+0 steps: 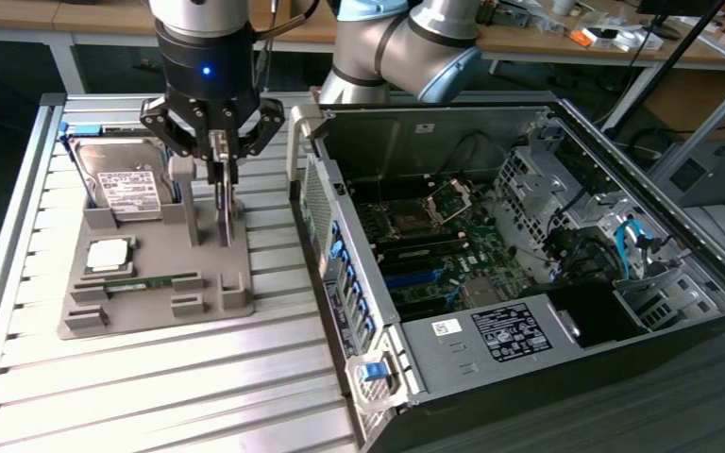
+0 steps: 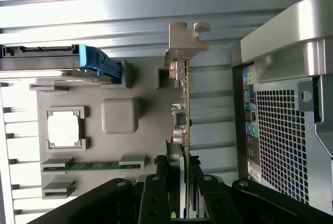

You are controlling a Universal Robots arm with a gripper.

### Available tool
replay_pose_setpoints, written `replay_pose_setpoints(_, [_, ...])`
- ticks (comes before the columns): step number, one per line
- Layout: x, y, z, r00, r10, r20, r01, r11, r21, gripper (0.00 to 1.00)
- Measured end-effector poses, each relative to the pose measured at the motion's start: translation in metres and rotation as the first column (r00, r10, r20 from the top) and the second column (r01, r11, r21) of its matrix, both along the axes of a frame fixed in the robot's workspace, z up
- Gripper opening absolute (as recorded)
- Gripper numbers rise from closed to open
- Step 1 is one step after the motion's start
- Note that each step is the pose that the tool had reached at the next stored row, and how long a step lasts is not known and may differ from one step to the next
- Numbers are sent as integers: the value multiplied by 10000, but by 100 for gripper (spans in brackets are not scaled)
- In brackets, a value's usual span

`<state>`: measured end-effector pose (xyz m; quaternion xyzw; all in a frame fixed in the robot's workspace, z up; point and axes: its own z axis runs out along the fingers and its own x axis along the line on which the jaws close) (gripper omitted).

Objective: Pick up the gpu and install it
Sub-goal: 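Pick up the gpu and move the gpu toward the slot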

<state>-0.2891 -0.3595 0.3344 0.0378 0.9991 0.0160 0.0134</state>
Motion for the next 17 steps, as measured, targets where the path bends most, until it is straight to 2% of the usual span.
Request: replay_pose_setpoints(17, [0,0,45,10000,0,-2,0,10000,-1,27])
